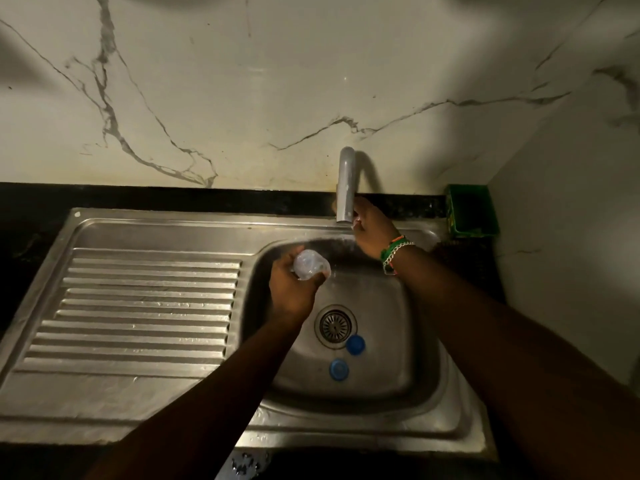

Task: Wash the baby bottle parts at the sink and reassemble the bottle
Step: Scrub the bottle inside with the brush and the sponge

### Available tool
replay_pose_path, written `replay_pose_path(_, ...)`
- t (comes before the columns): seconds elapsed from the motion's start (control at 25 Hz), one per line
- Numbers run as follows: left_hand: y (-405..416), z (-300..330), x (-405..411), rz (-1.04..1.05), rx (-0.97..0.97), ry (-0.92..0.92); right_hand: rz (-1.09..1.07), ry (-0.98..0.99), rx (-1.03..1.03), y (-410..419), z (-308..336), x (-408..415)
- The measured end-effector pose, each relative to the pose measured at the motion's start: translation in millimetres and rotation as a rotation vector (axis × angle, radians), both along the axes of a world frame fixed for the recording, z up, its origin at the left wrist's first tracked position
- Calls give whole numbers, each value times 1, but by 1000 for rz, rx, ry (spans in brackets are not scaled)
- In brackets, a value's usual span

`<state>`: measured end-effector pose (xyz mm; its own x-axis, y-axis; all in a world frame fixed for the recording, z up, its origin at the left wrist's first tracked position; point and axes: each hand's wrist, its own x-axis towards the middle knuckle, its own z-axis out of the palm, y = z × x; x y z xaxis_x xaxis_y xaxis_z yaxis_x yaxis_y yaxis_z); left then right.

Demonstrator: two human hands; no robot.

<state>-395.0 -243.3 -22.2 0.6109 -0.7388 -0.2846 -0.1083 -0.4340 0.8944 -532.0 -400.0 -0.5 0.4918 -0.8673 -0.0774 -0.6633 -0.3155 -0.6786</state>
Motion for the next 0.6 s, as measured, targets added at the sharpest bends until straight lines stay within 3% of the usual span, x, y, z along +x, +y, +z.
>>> replay_pose_path(0.16,13,13,-17,-38,-34,26,-138,-78,0,49,-7,-33)
replay_pose_path(0.28,25,19,-32,-45,-64,128,-350,85,-134,94,-20,-83)
replay_pose_path(0.4,35,26,-49,-68,-56,229,-727,283,-251,137,-21,-143)
replay_pose_path(0.52,41,34,-62,-156,-106,202,-985,399,-95,167,-23,-185)
replay_pose_path(0.6,44,39,-65,-281,-152,112,-972,422,49,174,-25,-200)
